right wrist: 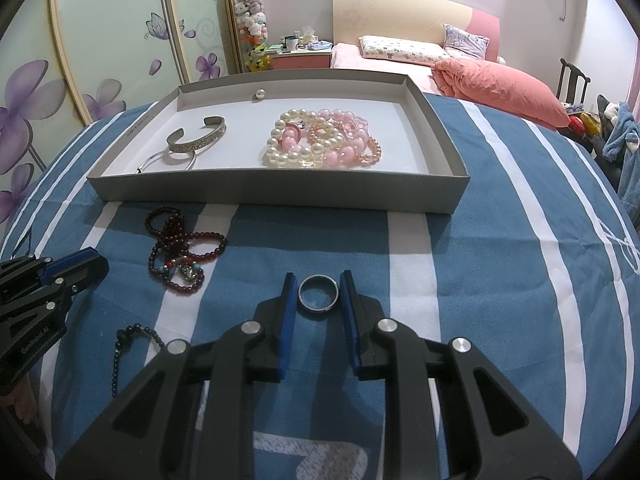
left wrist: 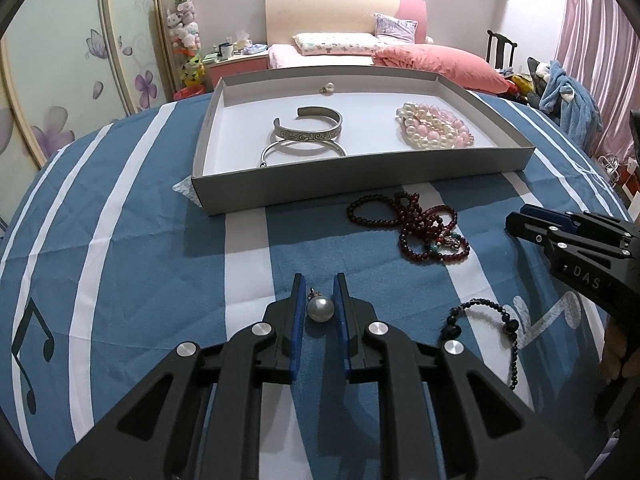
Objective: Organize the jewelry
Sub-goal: 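Lift the ring and earring and carry them toward the grey tray, then lower the ring and earring into the tray and open both grippers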
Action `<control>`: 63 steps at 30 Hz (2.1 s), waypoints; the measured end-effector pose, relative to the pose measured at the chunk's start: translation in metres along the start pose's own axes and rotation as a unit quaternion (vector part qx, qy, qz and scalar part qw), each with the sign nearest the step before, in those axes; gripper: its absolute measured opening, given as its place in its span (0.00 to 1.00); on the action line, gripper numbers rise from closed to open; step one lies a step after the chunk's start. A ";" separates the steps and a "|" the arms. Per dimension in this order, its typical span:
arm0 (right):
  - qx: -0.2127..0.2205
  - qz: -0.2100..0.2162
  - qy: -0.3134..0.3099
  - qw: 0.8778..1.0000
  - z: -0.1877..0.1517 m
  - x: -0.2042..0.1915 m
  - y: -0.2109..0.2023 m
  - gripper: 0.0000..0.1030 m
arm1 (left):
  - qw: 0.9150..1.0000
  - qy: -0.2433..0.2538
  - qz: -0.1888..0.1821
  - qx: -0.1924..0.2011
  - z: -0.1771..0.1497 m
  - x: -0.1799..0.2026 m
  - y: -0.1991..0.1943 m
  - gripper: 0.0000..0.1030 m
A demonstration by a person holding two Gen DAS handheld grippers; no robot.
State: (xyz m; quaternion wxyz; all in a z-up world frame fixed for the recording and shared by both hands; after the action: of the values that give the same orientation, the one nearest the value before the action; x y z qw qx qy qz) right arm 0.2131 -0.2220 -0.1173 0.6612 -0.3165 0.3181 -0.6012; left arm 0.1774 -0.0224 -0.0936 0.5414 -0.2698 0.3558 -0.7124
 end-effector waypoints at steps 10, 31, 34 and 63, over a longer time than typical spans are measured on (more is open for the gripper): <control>0.000 0.000 0.000 1.000 0.000 0.000 0.000 0.22 | 1.000 0.002 0.003 0.000 0.000 0.000 0.000 0.15; -0.001 -0.027 0.003 1.000 -0.005 -0.003 -0.003 0.22 | 0.999 0.006 0.040 -0.002 -0.002 0.001 -0.002 0.14; 0.000 -0.025 0.009 1.000 -0.006 -0.002 -0.003 0.22 | 0.999 0.003 0.040 -0.002 -0.002 0.001 -0.003 0.14; 0.217 0.001 0.029 0.976 0.012 -0.019 -0.102 0.21 | 0.983 -0.054 0.043 0.171 0.022 -0.003 -0.074 0.13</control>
State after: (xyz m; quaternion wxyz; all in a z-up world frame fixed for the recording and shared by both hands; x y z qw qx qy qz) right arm 0.1610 -0.2105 -0.0273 0.7054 -0.1471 0.1993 -0.6641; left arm 0.1521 -0.0124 -0.0216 0.6282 -0.1955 0.2104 -0.7231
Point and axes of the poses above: each gripper's, at about its wrist camera, not at the fingertips, and y roughly the way its jaws point, x to its right, z to its top, the point moved 3 cm from there along y, roughly the way its jaws point, and after that the axes turned 2 degrees about -x, right-handed, at the moved point
